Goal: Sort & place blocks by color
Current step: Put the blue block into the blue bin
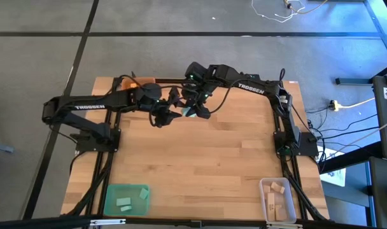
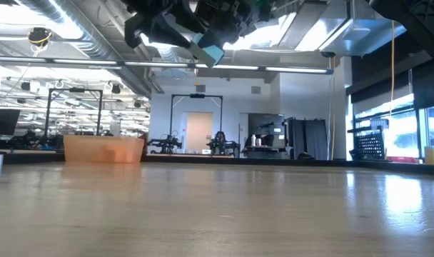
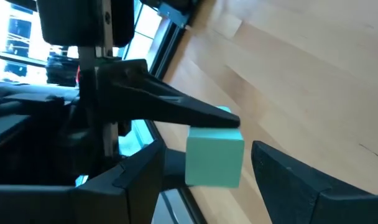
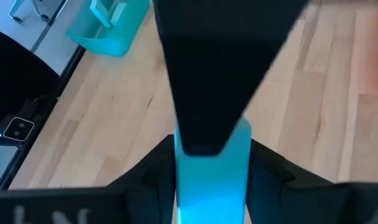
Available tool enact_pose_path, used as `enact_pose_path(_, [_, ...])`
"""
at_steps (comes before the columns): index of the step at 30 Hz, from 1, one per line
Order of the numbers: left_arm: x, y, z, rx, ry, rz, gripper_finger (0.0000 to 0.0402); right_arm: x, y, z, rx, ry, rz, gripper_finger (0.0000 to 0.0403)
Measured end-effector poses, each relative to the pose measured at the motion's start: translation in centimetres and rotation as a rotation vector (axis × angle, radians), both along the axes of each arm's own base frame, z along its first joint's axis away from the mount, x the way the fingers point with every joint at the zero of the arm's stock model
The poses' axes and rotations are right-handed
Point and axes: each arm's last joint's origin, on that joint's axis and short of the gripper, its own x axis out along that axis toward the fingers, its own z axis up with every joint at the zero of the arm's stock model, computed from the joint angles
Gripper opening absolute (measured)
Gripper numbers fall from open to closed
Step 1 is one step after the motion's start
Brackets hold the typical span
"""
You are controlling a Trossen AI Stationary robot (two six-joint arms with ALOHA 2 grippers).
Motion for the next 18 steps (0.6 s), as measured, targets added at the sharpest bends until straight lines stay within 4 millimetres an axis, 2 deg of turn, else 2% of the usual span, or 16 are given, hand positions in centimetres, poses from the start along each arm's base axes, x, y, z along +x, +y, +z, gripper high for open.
enact_pose_path(5, [1.0,0.2,-1.0,-0.004,0.030,0.002,0.0230,0.1,0.0,0.1,0.020,-0.018,0.016,0.0133])
enact_pose_path(12, [1.8,0.4,-1.1,0.007,-0.006,0.009,0.0226,0.1,0.1,0.1,0.021,-0.018,0.016,0.0133])
enact_pose_path(15, [1.8,0.4,-1.0,0.027,-0.011,0.001,0.0205,0.1,0.1,0.1,0.022,-0.019,0.017,0.0133])
enact_pose_path(18, [1.8,0.4,-1.1,0.036,-0.002,0.011,0.0168,0.1,0.0,0.1,0.026,-0.021,0.019,0.0133])
